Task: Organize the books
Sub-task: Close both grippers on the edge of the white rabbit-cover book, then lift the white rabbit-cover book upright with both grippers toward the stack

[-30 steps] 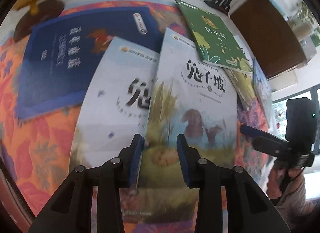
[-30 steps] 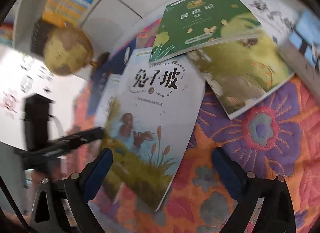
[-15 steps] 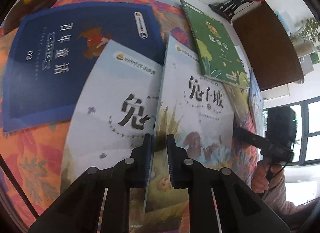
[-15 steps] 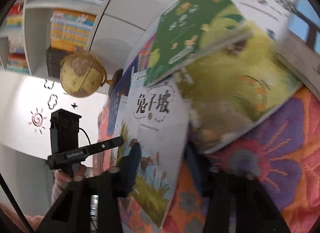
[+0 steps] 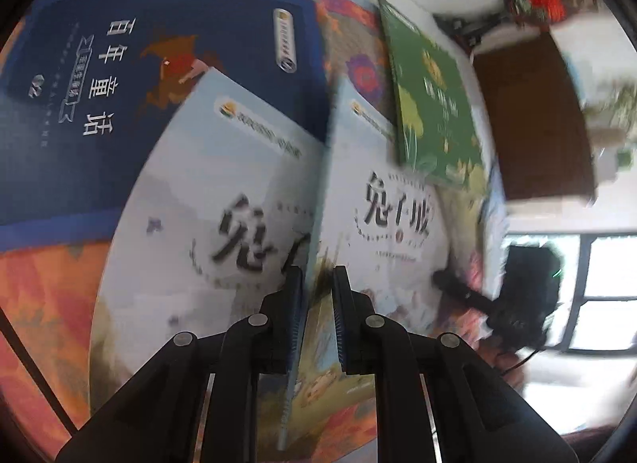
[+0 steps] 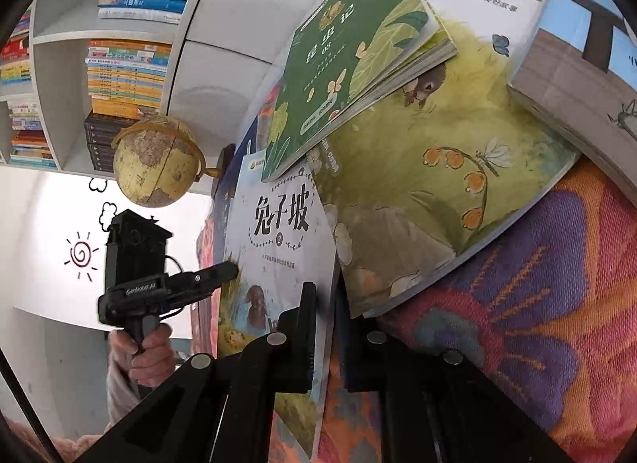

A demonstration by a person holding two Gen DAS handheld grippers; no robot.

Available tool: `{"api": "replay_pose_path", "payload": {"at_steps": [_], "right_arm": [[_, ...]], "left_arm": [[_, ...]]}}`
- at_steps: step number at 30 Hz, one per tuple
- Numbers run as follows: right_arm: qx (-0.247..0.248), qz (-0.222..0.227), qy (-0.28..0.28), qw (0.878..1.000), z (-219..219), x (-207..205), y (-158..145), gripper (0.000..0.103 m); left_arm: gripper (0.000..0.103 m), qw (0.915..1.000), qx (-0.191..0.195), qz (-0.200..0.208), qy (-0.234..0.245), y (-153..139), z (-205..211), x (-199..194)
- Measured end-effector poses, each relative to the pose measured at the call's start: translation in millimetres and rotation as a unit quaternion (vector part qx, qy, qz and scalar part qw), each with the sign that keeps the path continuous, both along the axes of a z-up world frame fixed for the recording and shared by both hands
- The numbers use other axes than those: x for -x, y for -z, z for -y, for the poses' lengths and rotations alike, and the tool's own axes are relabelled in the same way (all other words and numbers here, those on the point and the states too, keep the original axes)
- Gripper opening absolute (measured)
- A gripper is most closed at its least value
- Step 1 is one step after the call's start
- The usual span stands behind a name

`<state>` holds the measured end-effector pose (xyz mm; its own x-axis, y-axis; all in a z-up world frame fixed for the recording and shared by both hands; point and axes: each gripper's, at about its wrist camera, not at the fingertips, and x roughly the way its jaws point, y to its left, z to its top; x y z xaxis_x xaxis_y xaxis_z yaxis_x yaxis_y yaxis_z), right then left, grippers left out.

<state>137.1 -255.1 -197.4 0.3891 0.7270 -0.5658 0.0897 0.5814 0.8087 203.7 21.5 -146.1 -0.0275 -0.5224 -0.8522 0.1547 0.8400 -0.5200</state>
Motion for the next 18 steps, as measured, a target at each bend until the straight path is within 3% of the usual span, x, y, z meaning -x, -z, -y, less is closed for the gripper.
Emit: {"api": "replay_pose_path", "payload": {"at_steps": [5, 12, 18], "right_arm": [[0.019, 0.011, -0.017, 1.000, -11, 9, -11, 0.009], [0.030, 0.048, -0.074, 0.996, -63, 18, -40, 0.009], [0.022, 0.052, -0.077, 0.995, -91, 15, -48, 0.009]], "left_arm": [[0.011, 0.9992, 0.037, 0.008, 0.015, -14, -14, 28], [0.011, 0.9992, 0.005, 0.029, 0.028, -29, -37, 49], [0.011, 0.9994, -0.003, 0.032, 0.015, -34, -68, 59]]}}
